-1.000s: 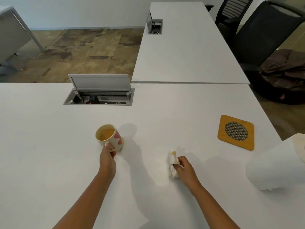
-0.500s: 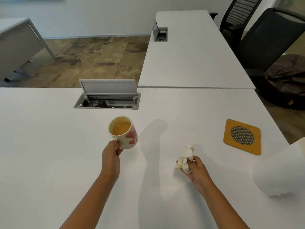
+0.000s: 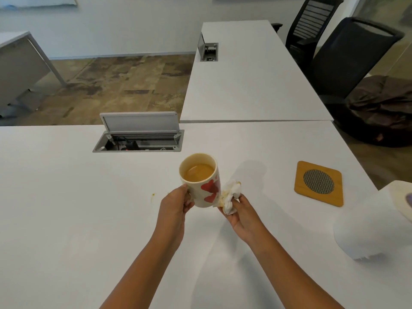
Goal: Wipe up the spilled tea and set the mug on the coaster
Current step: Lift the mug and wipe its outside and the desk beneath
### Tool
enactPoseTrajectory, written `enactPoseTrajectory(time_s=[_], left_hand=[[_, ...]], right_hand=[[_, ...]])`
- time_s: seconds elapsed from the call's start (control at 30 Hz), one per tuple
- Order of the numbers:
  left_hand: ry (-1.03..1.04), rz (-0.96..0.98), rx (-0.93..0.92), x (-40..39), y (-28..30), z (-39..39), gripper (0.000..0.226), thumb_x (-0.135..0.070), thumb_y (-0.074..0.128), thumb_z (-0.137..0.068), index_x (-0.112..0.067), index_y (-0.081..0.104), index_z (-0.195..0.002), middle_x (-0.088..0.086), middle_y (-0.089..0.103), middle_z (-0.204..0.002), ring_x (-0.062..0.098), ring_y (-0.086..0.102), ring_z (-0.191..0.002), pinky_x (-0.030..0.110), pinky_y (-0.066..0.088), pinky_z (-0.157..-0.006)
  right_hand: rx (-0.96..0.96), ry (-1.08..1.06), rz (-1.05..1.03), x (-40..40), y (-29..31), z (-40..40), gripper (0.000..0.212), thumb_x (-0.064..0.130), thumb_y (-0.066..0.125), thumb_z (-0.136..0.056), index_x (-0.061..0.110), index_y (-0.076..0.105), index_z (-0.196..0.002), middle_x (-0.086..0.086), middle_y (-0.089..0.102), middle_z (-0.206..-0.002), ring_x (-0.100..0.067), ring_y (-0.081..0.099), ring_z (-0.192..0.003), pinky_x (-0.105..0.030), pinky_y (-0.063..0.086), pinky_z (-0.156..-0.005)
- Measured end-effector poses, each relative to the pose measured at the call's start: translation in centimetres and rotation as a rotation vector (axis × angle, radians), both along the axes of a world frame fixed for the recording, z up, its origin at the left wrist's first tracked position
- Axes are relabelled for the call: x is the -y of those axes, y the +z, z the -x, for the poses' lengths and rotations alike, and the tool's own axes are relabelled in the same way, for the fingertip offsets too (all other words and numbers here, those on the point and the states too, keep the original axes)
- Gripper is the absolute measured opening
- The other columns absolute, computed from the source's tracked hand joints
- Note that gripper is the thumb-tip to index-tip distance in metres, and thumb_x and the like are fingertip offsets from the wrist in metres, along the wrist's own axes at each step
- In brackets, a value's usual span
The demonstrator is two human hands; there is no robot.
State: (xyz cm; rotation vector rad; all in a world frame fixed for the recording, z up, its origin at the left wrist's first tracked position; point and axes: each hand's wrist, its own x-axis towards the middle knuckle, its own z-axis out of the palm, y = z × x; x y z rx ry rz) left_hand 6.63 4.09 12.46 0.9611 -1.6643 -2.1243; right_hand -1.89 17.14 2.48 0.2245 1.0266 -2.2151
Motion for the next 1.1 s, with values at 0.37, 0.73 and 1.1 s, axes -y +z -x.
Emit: enactPoseTrajectory(time_s=[0.37,0.73,1.1], left_hand=[[-0.235,0.148,-0.014,-2.3,0.4,-0.6,0.059,-0.021,0.041,-0.095,-0.027,0.056,-0.038,-0.014,0.055,-0.044,-0.004,0.054,-0.051,0.022,0.043,-0.065],[-0.230,0.174,0.008,-1.9,0.8,-0.1,0.045,-0.016,0.043,-0.093,-0.017,0.042,-0.048,-0.009,0.047,-0.047,0.012,0.045,-0.061,0.024,0.043,-0.065],[-0.254,0.149,-0.003,-2.1,0.4,0.4,0.056,-0.020,0.040,-0.095,-0.024,0.050,-0.040,-0.012,0.053,-0.046,0.007,0.051,-0.060,0.023,0.046,-0.067]], right_hand=[[0.170,0.122,0.098,0.6,0.5,-1.7,0.025,0.020,0.063,-0.080,0.020,0.070,-0.104,-0.016,0.069,-0.110,-0.029,0.062,-0.109,-0.037,0.055,-0.089],[0.332,0.041,0.239,0.7,1.0,-1.8,0.031,0.010,0.059,-0.080,0.007,0.061,-0.110,-0.019,0.071,-0.100,-0.031,0.070,-0.090,-0.033,0.060,-0.062],[0.206,0.039,0.250,-1.0,0.8,-0.8,0.038,0.017,0.059,-0.081,0.011,0.058,-0.118,-0.017,0.067,-0.114,-0.031,0.059,-0.112,-0.036,0.058,-0.082]])
